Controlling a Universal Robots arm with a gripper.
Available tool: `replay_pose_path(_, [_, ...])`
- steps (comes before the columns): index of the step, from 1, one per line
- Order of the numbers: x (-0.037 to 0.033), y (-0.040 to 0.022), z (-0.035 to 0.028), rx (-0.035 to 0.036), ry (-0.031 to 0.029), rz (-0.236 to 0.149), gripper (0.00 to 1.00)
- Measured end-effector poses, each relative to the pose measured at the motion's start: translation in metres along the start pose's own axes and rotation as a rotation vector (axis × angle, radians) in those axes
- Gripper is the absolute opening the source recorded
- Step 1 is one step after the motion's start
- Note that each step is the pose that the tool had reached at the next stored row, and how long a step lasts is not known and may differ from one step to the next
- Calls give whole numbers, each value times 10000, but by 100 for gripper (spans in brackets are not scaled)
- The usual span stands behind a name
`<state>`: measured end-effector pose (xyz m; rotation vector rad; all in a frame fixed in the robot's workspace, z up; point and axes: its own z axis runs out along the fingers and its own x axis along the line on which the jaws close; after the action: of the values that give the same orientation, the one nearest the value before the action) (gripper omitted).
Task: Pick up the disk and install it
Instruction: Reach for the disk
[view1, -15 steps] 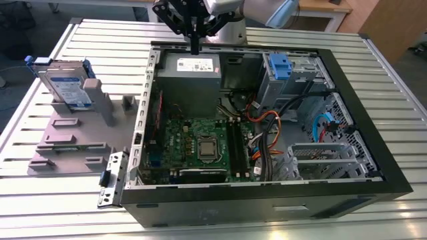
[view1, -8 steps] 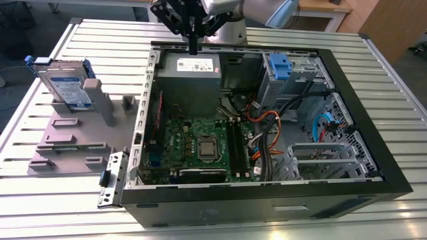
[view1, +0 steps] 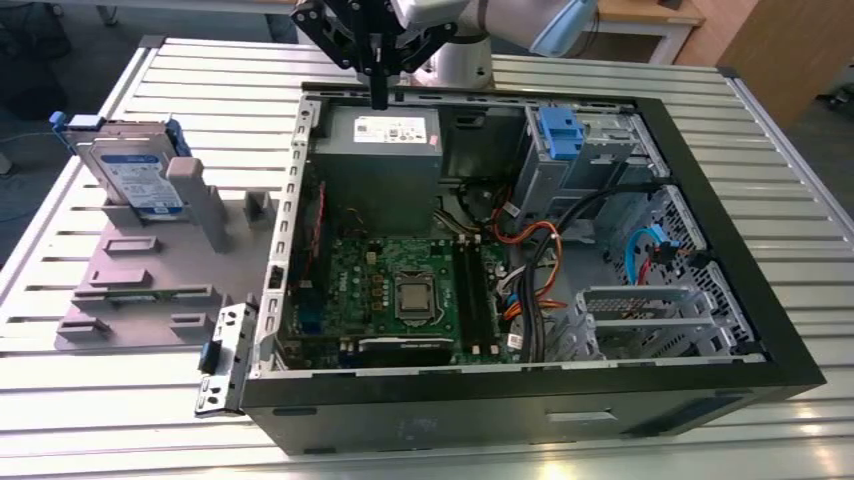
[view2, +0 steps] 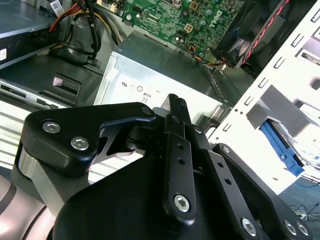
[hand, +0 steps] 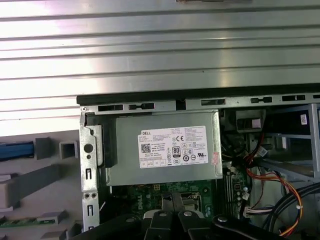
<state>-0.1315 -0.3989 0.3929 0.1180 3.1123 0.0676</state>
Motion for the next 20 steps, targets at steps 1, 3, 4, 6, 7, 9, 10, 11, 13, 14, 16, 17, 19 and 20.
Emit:
replay_pose_path(1, [7,0,0,-1,0,0,11])
replay_pose_path(3, [21,-2,0,0,0,0,11])
replay_pose_path(4, [27,-2,0,0,0,0,11])
replay_pose_path(6, [41,-3,0,-1,0,0,11])
replay_pose_path(7, [47,-3,0,-1,0,0,11])
replay_pose_path(9, [58,-4,0,0,0,0,11])
replay_pose_path(10, [65,-5,-1,0,0,0,11])
replay_pose_path(11, [70,-5,-1,0,0,0,11])
replay_pose_path(13, [79,-6,-1,0,0,0,11])
replay_pose_path(14, [85,-6,-1,0,0,0,11])
replay_pose_path(16, [97,-7,-1,0,0,0,11])
replay_pose_path(17, [101,-7,-2,0,0,0,11])
replay_pose_path(19, [110,-8,-2,0,0,0,11])
replay_pose_path(20, [114,-9,-2,0,0,0,11])
